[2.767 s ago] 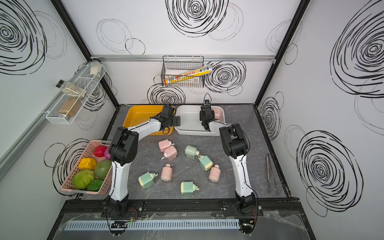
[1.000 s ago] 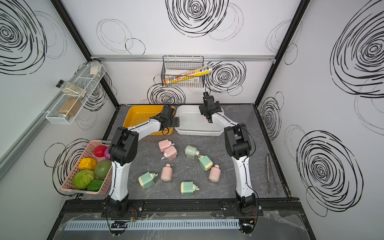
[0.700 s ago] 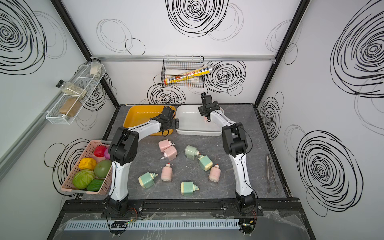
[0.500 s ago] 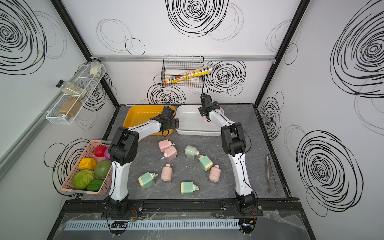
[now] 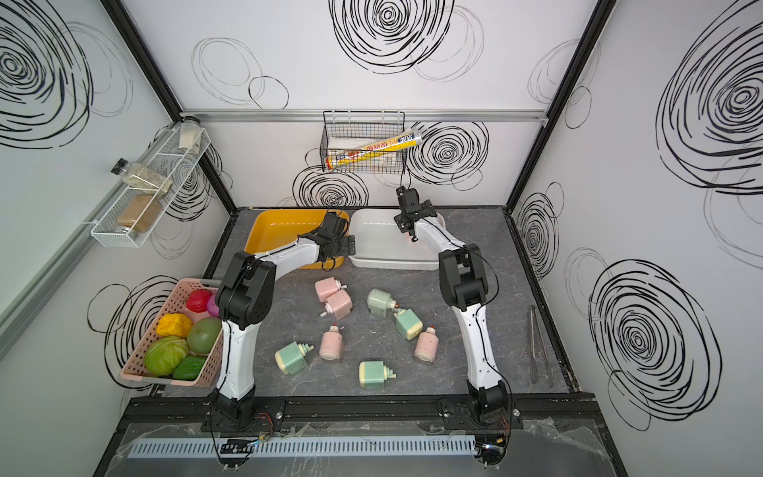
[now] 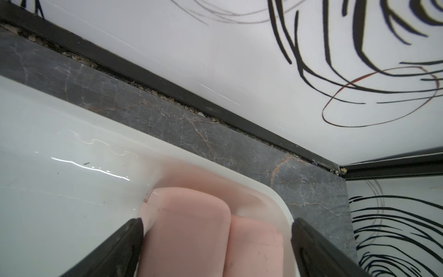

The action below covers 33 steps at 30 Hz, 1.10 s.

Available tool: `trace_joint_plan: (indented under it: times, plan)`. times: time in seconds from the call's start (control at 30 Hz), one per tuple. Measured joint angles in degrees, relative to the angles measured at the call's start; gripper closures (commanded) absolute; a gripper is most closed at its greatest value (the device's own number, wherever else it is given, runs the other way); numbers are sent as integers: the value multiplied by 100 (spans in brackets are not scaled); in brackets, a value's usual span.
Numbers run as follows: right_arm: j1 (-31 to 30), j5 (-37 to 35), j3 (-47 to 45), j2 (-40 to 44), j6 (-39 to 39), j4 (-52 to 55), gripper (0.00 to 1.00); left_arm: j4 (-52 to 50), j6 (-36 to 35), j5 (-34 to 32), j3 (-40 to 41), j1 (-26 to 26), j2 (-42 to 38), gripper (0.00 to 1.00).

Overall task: Place the pencil sharpeners by color into the storage box
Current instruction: Place the pencil sharpener in the storage box.

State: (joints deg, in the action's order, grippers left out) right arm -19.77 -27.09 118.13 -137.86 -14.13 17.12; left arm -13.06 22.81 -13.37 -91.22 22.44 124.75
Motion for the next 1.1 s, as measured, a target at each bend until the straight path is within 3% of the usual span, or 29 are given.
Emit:
trace_joint_plan:
  times: [0.63, 1.1]
  plan:
    - [-116, -503, 232, -251, -129, 101, 0, -7, 44, 4, 0, -4, 0, 1]
    - [-190, -103, 378, -221, 127, 376, 0, -59, -50, 315, 2, 7, -131, 1]
